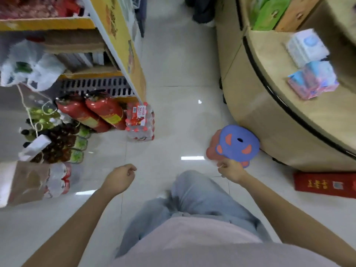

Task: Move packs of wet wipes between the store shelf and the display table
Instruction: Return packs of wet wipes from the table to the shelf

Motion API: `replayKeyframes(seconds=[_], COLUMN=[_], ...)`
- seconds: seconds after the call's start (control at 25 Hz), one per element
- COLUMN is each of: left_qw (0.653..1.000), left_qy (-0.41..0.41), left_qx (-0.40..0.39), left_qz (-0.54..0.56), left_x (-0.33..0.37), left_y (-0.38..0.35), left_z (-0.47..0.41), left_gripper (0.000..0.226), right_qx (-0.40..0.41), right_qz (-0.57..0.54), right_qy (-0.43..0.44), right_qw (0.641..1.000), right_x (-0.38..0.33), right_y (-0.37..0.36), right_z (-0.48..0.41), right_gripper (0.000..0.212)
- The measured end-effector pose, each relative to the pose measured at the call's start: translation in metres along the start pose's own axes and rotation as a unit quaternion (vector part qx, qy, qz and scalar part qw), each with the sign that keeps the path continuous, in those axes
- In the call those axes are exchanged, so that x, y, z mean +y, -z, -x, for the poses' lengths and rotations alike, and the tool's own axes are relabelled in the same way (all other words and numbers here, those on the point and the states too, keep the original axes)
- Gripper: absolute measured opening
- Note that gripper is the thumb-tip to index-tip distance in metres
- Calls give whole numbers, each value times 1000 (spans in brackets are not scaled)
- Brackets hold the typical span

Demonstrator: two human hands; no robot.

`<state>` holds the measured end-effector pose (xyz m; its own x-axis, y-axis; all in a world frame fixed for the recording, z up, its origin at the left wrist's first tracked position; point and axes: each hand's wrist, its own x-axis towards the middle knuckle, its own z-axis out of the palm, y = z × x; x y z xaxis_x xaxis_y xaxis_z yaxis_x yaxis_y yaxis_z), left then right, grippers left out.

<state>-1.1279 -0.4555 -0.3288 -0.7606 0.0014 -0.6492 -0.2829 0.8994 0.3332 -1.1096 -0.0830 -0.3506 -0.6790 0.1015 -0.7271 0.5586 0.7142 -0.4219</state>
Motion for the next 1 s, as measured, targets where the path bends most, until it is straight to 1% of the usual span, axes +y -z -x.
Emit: replayKeyframes(seconds=[0.08,0.12,0.16,0.24,0.32,0.4,0.48,0.56,0.6,0.68,0.76,0.84,0.88,0.92,1.0], left_qw=[998,996,993,990,989,989,990,989,985,975,962,942,930,917,874], left_qy=[-46,-72,-96,-113,-111,-102,-76,-59,-58,-65,-112,-174,-203,-230,-301], left_qx=[-8,-24,-39,-61,-85,-107,-115,-135,-150,-181,-184,-198,-205,-212,-232], left_qz=[-31,-45,-56,-63,-47,-23,-9,-29,-57,-110,-169,-209,-226,-248,-302], left_x=[42,68,94,141,184,225,253,281,291,333,401,481,520,565,637], left_y=[32,43,51,64,78,90,102,115,118,129,136,139,136,130,110], left_z=[-61,-94,-122,-174,-208,-238,-267,-303,-324,-366,-405,-437,-452,-464,-469], left_gripper=[27,27,26,25,22,16,16,19,21,23,20,21,23,26,30], right_qx=[11,17,18,16,1,13,57,101,122,156,172,181,182,184,182], right_qz=[-30,-51,-68,-94,-108,-99,-110,-165,-194,-249,-306,-358,-382,-419,-482], right_qy=[-39,-60,-82,-122,-143,-139,-127,-117,-110,-114,-148,-202,-238,-273,-336], right_qw=[999,997,994,988,984,985,984,974,967,949,925,893,874,846,789], right_x=[7,9,10,12,7,-3,-18,-31,-34,-33,-19,-2,6,14,27], right_y=[17,27,37,64,96,141,192,245,266,299,317,319,319,319,312], right_z=[-21,-36,-48,-80,-108,-142,-176,-206,-218,-238,-252,-253,-250,-246,-231], right_gripper=[10,6,8,14,18,15,18,22,22,21,17,10,11,15,25])
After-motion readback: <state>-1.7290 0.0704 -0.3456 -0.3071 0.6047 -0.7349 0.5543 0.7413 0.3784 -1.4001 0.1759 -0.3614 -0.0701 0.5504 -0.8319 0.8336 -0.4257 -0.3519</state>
